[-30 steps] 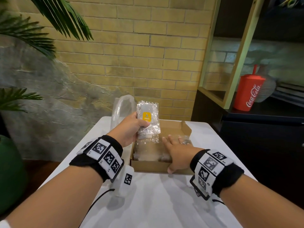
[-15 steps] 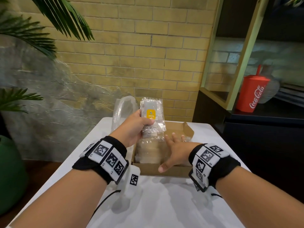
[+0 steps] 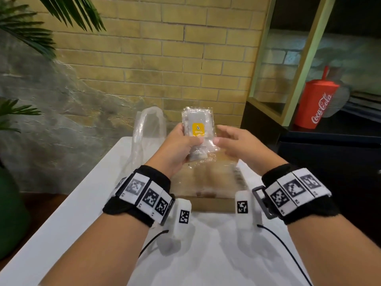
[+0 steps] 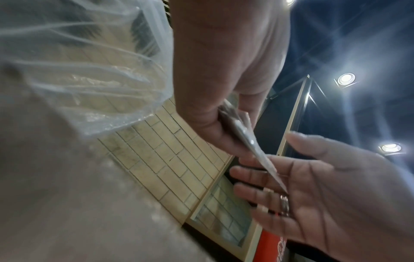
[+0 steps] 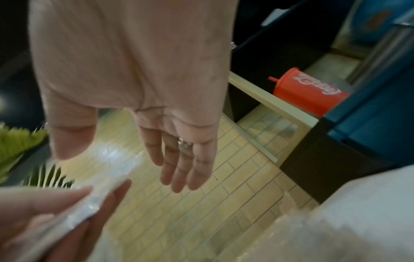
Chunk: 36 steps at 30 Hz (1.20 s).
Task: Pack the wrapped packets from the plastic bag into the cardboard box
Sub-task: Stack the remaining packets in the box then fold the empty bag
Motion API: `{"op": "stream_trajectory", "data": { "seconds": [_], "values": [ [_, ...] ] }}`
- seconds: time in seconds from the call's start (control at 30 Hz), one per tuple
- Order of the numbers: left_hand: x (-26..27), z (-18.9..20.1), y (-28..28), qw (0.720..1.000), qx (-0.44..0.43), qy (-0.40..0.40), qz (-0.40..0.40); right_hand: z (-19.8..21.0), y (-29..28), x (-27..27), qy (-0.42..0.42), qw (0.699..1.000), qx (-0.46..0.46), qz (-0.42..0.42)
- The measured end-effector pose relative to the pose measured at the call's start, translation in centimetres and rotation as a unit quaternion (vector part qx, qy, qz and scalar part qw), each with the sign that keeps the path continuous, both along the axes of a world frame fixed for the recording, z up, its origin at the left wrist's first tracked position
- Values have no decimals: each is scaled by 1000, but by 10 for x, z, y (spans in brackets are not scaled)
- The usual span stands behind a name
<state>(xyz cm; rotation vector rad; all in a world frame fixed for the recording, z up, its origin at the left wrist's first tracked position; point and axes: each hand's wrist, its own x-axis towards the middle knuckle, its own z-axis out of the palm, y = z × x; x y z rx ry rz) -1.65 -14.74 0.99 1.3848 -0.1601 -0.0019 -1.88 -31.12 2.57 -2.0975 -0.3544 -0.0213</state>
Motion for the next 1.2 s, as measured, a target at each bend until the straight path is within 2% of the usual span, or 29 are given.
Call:
{"op": "stream_trajectory", "data": {
  "seconds": [0.07, 0.13, 0.23, 0.37, 0.47, 0.63, 0.8, 1.0, 1.2],
  "values": [
    [-1, -5, -3, 1000, 23, -18, -7, -4, 5, 0, 6, 995, 100, -18],
    [-4, -9, -4, 998, 44, -34, -17, -10, 11, 3, -17, 989, 136, -51],
    [-6, -15, -2, 997, 53, -37, -30, -18, 15, 4, -37, 983, 168, -62],
    [-3, -11, 6, 998, 55, -14, -22, -18, 11, 1, -38, 983, 164, -68],
    [-2, -4, 12, 999, 39, -8, 3, -12, 3, 0, -63, 988, 120, -74],
    [-1, 9, 23, 996, 16, -30, 83, -2, -7, -7, -107, 990, -70, -61],
    [-2, 15, 32, 990, 0, -46, 130, -3, 0, -12, -91, 961, -259, -5],
    [-4, 11, 31, 993, 39, -29, 111, -15, 11, -9, -39, 944, -320, 75],
    [-5, 10, 28, 992, 61, -44, 104, -10, 8, -9, -85, 950, -296, 41]
  ]
}}
